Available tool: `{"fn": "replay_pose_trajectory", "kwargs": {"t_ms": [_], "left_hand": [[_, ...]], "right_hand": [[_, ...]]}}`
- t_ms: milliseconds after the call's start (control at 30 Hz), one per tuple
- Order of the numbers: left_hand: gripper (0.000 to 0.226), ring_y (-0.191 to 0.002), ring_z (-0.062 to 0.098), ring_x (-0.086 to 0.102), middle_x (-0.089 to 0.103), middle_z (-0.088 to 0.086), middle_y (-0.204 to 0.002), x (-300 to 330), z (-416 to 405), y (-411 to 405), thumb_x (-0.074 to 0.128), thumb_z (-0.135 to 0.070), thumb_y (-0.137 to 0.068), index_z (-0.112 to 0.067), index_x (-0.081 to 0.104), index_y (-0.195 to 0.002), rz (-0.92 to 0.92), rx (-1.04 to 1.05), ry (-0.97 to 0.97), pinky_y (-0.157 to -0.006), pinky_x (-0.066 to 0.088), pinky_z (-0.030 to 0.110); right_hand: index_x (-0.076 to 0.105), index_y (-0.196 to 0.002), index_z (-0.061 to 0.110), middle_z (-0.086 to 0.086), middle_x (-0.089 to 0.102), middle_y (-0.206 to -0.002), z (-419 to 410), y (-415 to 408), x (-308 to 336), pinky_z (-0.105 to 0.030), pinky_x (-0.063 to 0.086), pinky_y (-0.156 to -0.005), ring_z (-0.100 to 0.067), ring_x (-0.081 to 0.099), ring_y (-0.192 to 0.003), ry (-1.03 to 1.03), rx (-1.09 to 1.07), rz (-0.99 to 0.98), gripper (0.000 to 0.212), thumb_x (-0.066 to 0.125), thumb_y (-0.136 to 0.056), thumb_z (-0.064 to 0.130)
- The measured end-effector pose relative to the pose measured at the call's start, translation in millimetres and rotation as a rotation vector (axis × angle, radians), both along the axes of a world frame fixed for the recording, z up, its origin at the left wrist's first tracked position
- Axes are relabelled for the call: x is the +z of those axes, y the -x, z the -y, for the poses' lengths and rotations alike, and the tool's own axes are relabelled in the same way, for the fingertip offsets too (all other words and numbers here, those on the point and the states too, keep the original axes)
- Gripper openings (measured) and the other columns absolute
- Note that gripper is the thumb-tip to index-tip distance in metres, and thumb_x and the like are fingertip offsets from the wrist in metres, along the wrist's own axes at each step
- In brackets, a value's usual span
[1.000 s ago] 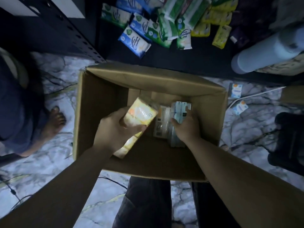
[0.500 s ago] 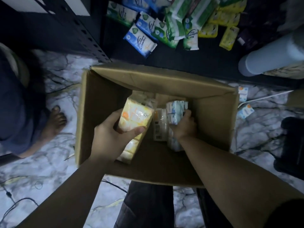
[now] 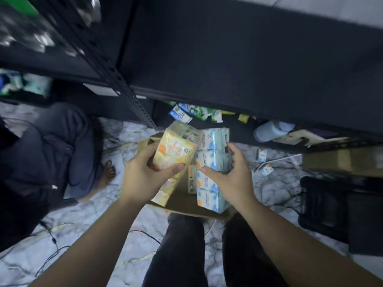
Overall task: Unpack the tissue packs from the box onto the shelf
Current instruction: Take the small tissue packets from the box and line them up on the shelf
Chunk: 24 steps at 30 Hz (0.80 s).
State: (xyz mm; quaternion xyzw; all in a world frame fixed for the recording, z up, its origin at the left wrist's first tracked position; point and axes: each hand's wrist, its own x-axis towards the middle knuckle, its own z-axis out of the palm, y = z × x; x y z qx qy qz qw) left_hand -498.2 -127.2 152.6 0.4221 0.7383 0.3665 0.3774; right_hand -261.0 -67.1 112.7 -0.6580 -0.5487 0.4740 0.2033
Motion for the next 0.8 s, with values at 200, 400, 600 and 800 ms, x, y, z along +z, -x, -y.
{"fn": "replay_pose_trajectory", "kwargs": {"t_ms": [200, 400, 600, 800], "left_hand": [[0.062, -0.098, -0.002, 0.069, 0.071, -0.029, -0.112, 152, -15, -10, 0.088, -0.056, -0.069, -0.045, 0.065, -0.126, -0.060, -0.102, -0.176, -0.071, 0.054, 0.011], [0.069, -0.104, 0.001, 0.069, 0.073, -0.016, -0.114, 267, -18, -35, 0.092, -0.047, -0.068, -0.036, 0.067, -0.131, -0.102, -0.138, -0.361, -0.078, 0.053, 0.010], [0.073, -0.108, 0.007, 0.069, 0.072, -0.010, -0.116, 355, -25, -56, 0.092, -0.043, -0.070, -0.027, 0.066, -0.136, -0.178, -0.179, -0.563, -0.082, 0.054, 0.013], [0.070, -0.105, 0.005, 0.070, 0.072, -0.019, -0.114, 439, -46, -66, 0.086, -0.060, -0.069, -0.037, 0.066, -0.131, -0.268, -0.180, -0.730, -0.079, 0.057, 0.019]], "right_hand": [[0.039, -0.142, 0.053, 0.022, 0.053, -0.138, -12, -23, 149, -0.043, 0.055, -0.101, 0.000, 0.056, -0.124, -0.143, 0.011, -0.073, 0.098, 0.088, -0.058, 0.068], [0.043, -0.142, 0.053, 0.030, 0.049, -0.133, -20, -55, 258, -0.041, 0.056, -0.098, 0.002, 0.055, -0.122, -0.322, 0.023, -0.112, 0.100, 0.087, -0.054, 0.071], [0.048, -0.145, 0.050, 0.026, 0.054, -0.124, -35, -73, 345, -0.041, 0.059, -0.093, -0.002, 0.061, -0.116, -0.512, 0.025, -0.176, 0.102, 0.087, -0.053, 0.072], [0.048, -0.145, 0.053, 0.031, 0.054, -0.123, -55, -87, 433, -0.022, 0.051, -0.093, 0.007, 0.058, -0.119, -0.702, -0.003, -0.285, 0.104, 0.081, -0.051, 0.085]]}}
